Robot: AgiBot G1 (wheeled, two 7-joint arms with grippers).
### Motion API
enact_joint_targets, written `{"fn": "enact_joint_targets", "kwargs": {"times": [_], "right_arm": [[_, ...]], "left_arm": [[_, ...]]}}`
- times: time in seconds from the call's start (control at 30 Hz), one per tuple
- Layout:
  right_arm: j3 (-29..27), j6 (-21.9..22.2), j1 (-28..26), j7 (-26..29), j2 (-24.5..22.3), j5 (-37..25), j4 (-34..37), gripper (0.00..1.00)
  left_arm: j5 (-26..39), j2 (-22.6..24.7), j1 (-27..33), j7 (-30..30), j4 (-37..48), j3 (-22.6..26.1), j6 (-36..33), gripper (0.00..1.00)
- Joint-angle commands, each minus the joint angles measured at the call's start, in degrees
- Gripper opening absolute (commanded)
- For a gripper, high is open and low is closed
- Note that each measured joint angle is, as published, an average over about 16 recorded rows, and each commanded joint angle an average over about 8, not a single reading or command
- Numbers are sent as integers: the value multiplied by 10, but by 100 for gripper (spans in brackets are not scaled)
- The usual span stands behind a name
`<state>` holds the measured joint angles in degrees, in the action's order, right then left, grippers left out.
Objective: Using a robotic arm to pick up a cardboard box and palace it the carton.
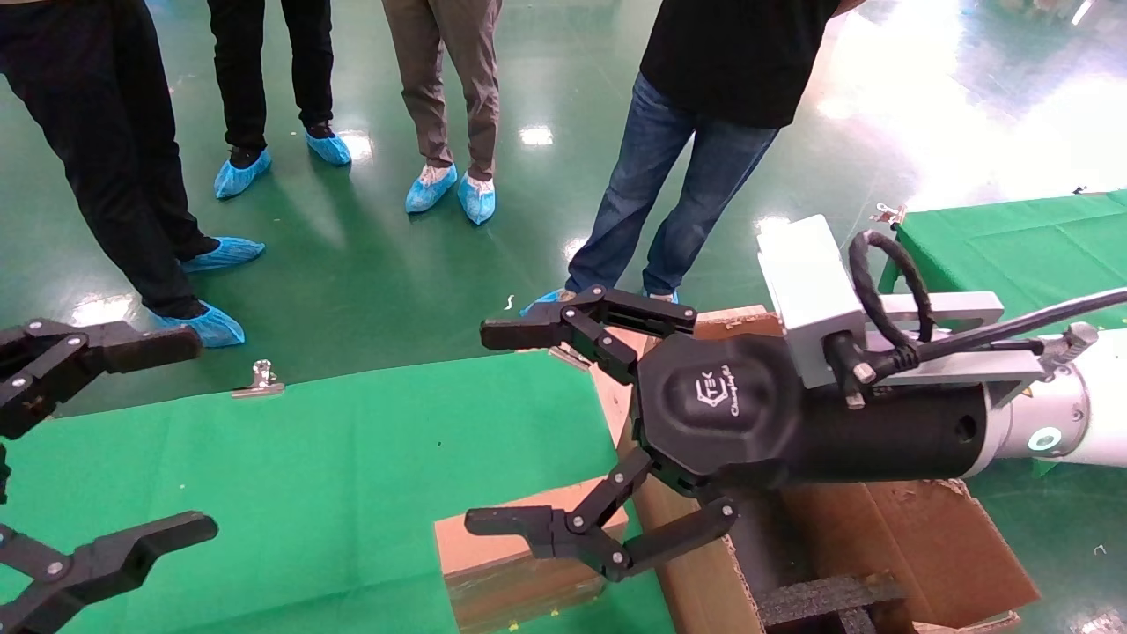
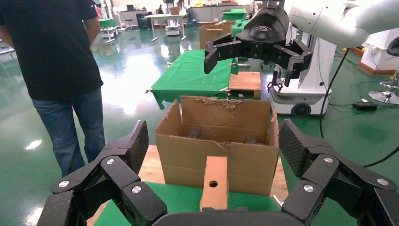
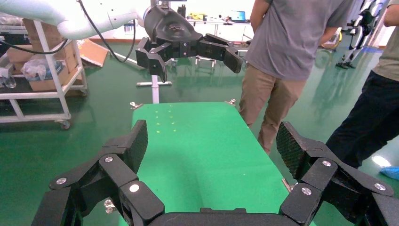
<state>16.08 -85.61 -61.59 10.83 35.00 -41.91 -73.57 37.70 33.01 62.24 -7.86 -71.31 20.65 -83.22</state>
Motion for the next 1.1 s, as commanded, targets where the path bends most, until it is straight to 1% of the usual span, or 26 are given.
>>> {"fn": "enact_joint_targets", "kwargs": {"times": [0.03, 0.4, 0.67, 0.93, 1.03, 1.1], "right_arm": [[0, 0, 0, 0, 0, 0, 0, 100], [0, 0, 0, 0, 0, 0, 0, 100], [0, 0, 0, 0, 0, 0, 0, 100], [2, 1, -1, 3, -1, -5, 0, 100], [10, 3, -8, 11, -5, -23, -3, 100], [21, 2, -18, 19, -8, -47, -8, 100]], "left_arm": [[0, 0, 0, 0, 0, 0, 0, 100], [0, 0, 0, 0, 0, 0, 0, 100], [0, 0, 0, 0, 0, 0, 0, 0], [0, 0, 0, 0, 0, 0, 0, 0], [0, 0, 0, 0, 0, 0, 0, 0], [0, 0, 0, 0, 0, 0, 0, 0]]}}
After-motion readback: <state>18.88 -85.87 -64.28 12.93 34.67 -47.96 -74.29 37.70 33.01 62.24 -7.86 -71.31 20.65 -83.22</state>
